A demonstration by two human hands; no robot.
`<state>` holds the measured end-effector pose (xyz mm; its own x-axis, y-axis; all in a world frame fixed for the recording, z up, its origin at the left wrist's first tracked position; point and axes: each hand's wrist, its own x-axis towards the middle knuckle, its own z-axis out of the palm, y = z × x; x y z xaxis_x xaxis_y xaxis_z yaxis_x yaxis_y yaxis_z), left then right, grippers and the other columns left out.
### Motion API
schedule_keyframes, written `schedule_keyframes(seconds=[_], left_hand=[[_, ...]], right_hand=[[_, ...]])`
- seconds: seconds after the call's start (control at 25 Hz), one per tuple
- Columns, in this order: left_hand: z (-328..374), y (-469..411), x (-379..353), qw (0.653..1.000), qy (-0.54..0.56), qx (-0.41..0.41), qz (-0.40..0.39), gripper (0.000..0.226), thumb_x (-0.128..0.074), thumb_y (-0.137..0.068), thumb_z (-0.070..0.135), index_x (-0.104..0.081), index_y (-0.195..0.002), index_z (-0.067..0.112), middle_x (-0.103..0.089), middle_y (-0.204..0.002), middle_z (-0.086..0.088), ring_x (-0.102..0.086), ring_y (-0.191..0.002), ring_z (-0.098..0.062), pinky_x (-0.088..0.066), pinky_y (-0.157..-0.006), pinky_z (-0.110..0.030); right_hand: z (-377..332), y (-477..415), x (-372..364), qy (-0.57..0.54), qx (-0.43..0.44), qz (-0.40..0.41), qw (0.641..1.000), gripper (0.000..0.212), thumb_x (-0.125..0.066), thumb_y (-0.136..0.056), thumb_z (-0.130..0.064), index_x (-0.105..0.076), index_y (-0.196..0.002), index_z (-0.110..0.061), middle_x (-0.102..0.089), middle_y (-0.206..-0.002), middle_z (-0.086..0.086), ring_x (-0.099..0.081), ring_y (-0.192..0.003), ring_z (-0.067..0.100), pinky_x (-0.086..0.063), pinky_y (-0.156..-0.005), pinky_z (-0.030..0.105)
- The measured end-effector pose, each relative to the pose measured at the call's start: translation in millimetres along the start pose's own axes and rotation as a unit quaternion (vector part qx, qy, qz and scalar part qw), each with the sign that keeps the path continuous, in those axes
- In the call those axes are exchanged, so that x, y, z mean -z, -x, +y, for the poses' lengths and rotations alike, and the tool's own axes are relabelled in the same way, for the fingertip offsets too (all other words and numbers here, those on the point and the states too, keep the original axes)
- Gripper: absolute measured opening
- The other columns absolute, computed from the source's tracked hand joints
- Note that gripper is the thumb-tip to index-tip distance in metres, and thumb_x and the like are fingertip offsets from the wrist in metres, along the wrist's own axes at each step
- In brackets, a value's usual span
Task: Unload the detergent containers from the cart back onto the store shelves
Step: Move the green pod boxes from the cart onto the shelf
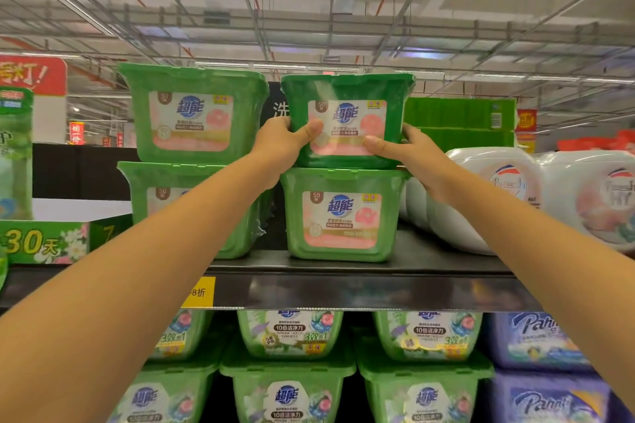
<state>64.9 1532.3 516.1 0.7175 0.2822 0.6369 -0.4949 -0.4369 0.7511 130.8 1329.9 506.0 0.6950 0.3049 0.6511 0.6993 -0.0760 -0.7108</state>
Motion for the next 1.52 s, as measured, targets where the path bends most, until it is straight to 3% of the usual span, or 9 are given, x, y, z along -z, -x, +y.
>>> schedule_keyframes(seconds=[0.24, 0.4, 0.56, 0.68, 0.8, 0.88, 1.04, 1.28, 1.52], left_hand=[[5, 4, 0, 1.0, -0.002, 0.006, 0.001, 0.024, -0.065, -0.09, 0.035, -0.061, -0.103, 0.015, -0.067, -0.109, -0.002, -0.062, -0.106, -0.024, -0.049, -0.098, -0.046], [5, 25, -3, 0.988, -0.073, -0.078, 0.114, 0.052, -0.066, -0.09, 0.027, -0.049, -0.137, 0.012, -0.055, -0.137, -0.004, -0.05, -0.125, -0.019, -0.04, -0.107, -0.036], [-27, 81, -10, 0.967, -0.027, -0.16, 0.194, 0.038, -0.06, -0.088, 0.004, -0.056, -0.124, 0.013, -0.057, -0.119, 0.0, -0.054, -0.108, -0.01, -0.048, -0.095, -0.031], [-58, 112, -18, 0.975, -0.071, -0.114, 0.179, 0.04, -0.063, -0.087, 0.009, -0.053, -0.126, 0.012, -0.053, -0.115, 0.003, -0.053, -0.108, -0.014, -0.047, -0.094, -0.032], [-73, 113, -20, 0.988, -0.125, -0.002, 0.086, 0.063, -0.065, -0.089, 0.031, -0.038, -0.144, 0.014, -0.054, -0.135, -0.001, -0.052, -0.123, -0.021, -0.044, -0.101, -0.037], [-76, 109, -19, 0.99, -0.124, -0.007, 0.071, 0.057, -0.065, -0.089, 0.031, -0.044, -0.141, 0.018, -0.061, -0.13, 0.003, -0.058, -0.116, -0.019, -0.048, -0.097, -0.039], [-79, 112, -16, 0.988, -0.096, -0.041, 0.118, 0.046, -0.07, -0.085, 0.012, -0.057, -0.129, 0.018, -0.063, -0.101, 0.015, -0.057, -0.086, -0.002, -0.044, -0.08, -0.022], [-80, 111, -16, 0.99, -0.063, -0.039, 0.119, 0.048, -0.073, -0.083, 0.01, -0.058, -0.128, 0.018, -0.061, -0.093, 0.019, -0.062, -0.089, -0.007, -0.049, -0.085, -0.027], [-81, 111, -16, 0.988, -0.083, -0.04, 0.124, 0.048, -0.071, -0.085, 0.012, -0.057, -0.13, 0.019, -0.057, -0.096, 0.021, -0.057, -0.087, -0.002, -0.042, -0.079, -0.021]], right_hand=[[-4, 5, 0, 0.049, 0.012, -0.005, 0.999, 0.058, -0.069, -0.084, -0.04, -0.049, -0.134, -0.02, -0.063, -0.126, -0.003, -0.062, -0.111, 0.016, -0.051, -0.093, 0.032], [1, 19, 0, 0.081, 0.011, 0.051, 0.995, 0.089, -0.067, -0.073, -0.06, -0.034, -0.146, -0.02, -0.055, -0.136, 0.0, -0.055, -0.121, 0.018, -0.048, -0.091, 0.03], [32, 54, -10, -0.012, -0.017, 0.062, 0.998, 0.088, -0.075, -0.061, -0.056, -0.042, -0.134, -0.019, -0.062, -0.125, -0.001, -0.062, -0.108, 0.011, -0.053, -0.08, 0.02], [54, 70, -19, 0.008, -0.07, 0.061, 0.996, 0.099, -0.079, -0.048, -0.058, -0.043, -0.131, -0.018, -0.064, -0.117, 0.001, -0.064, -0.104, 0.015, -0.054, -0.091, 0.038], [65, 77, -25, 0.029, -0.08, 0.078, 0.993, 0.092, -0.077, -0.05, -0.062, -0.049, -0.125, -0.017, -0.065, -0.114, -0.001, -0.064, -0.102, 0.013, -0.054, -0.088, 0.036], [66, 79, -26, 0.03, -0.068, 0.078, 0.994, 0.081, -0.076, -0.056, -0.061, -0.053, -0.121, -0.018, -0.067, -0.112, -0.003, -0.065, -0.101, 0.012, -0.055, -0.087, 0.034], [67, 80, -26, 0.036, -0.049, 0.077, 0.995, 0.069, -0.073, -0.067, -0.055, -0.057, -0.122, -0.017, -0.069, -0.11, -0.005, -0.066, -0.1, 0.012, -0.055, -0.087, 0.032], [69, 82, -28, 0.045, -0.034, 0.072, 0.996, 0.069, -0.068, -0.066, -0.06, -0.062, -0.12, -0.018, -0.071, -0.105, -0.01, -0.067, -0.095, 0.007, -0.054, -0.078, 0.022], [69, 80, -27, 0.05, -0.036, 0.08, 0.995, 0.07, -0.071, -0.065, -0.059, -0.063, -0.12, -0.017, -0.071, -0.107, -0.006, -0.067, -0.1, 0.012, -0.056, -0.086, 0.032]])
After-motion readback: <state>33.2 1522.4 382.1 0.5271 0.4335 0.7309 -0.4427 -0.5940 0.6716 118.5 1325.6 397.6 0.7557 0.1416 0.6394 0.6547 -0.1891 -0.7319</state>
